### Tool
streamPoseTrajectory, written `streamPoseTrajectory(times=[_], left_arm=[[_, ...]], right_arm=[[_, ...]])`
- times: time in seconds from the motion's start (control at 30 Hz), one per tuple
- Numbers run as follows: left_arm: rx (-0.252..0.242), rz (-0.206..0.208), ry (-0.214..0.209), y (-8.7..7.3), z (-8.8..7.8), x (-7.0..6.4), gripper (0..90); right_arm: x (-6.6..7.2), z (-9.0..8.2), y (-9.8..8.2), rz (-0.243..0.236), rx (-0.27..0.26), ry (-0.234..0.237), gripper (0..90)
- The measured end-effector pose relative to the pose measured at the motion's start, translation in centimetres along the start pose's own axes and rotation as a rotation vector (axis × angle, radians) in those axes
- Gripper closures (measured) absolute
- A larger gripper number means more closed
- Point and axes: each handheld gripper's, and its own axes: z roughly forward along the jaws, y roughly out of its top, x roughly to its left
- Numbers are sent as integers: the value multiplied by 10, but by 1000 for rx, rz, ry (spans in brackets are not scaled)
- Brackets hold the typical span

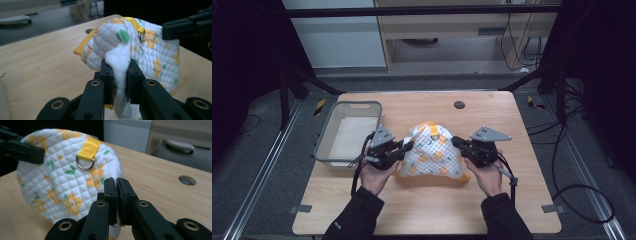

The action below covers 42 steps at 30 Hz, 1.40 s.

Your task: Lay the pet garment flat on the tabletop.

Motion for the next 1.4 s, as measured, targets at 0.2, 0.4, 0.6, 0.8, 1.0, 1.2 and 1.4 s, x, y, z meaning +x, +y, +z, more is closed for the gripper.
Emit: streamPoseTrajectory(times=[0.2, 0.4, 0.6, 0.8, 1.0, 1.2, 1.4], left_arm=[[45, -102, 112, -12, 44, 27, 455], [29, -48, 112, -21, 18, 31, 356], [79, 11, 84, -46, -9, 33, 338], [171, 34, 82, -76, -4, 32, 349], [233, 32, 78, -85, 17, 29, 355], [294, 72, 76, -94, 33, 27, 389], [311, 42, 36, -102, 43, 27, 493]], right_arm=[[-25, 55, -24, -1, 126, -173, 717], [-29, 39, -29, -41, 110, -183, 617], [-29, 4, -31, -56, 78, -124, 526], [-22, -13, -56, -50, 125, -60, 454], [-14, -4, -84, -66, 200, -23, 432], [-7, 12, -95, -95, 253, 3, 443], [-4, 29, -101, -132, 306, 4, 519]])
